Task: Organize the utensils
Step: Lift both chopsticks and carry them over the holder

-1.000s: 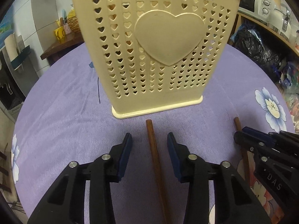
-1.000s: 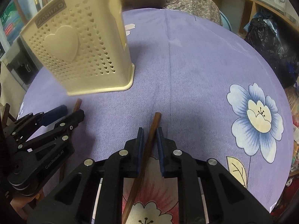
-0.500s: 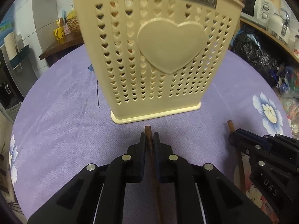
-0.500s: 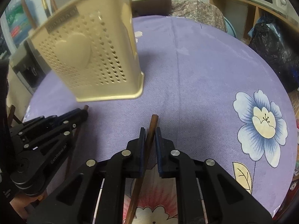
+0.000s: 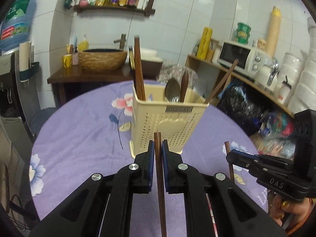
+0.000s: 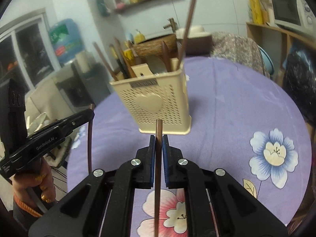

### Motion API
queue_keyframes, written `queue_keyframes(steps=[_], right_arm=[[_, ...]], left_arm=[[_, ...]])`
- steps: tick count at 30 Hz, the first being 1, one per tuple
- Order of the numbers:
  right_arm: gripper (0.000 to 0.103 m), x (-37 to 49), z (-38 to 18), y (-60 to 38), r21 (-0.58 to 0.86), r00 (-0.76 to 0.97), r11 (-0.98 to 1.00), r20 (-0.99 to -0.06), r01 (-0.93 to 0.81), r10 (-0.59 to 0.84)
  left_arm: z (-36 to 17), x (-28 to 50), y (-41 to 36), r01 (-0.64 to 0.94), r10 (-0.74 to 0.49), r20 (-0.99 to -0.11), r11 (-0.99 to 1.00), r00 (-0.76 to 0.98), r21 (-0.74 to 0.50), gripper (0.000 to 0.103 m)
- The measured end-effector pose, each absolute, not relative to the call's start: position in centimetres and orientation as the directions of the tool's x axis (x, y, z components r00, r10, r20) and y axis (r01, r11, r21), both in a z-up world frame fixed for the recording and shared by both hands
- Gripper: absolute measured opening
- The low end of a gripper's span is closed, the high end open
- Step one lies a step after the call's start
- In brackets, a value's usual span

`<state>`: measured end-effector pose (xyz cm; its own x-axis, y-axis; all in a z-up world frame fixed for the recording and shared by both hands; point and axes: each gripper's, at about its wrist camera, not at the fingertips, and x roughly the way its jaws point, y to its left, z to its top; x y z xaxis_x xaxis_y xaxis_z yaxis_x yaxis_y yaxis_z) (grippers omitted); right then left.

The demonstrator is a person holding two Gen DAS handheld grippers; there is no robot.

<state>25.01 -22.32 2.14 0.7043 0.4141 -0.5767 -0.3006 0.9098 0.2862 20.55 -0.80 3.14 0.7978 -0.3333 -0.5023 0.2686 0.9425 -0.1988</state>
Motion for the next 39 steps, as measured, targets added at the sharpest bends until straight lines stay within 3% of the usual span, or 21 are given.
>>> queue_keyframes(steps=[8, 25, 32, 39], right_arm=[[0.008, 22.5, 6.2, -22.1, 0.289, 0.719, 0.878, -0.504, -0.382, 0.478], [0.008, 22.3, 9.1, -21.6, 0.255, 0.729, 0.867, -0.469, -0.428, 0.498], [0.008, 24.6, 18.3, -21.0, 0.180, 0.817, 0.886, -0.342, -0.428, 0.464], [0.008, 28.3, 26.3, -20.0, 0.118, 0.893, 0.924, -0.236, -0.364, 0.382]], left_arm=[[5.9, 18.5, 1.0, 0.278, -0.348, -0.433, 0.936, 0.832, -0.218, 0.009], [8.4, 17.4, 1.1, 0.327, -0.377, -0.385, 0.926, 0.842, -0.191, 0.009], [15.7, 19.3, 0.9, 0.354, -0.388, -0.296, 0.921, 0.873, -0.165, 0.009], [23.4, 23.9, 0.1, 0.284, -0.317, -0.185, 0.941, 0.930, -0.184, 0.009]])
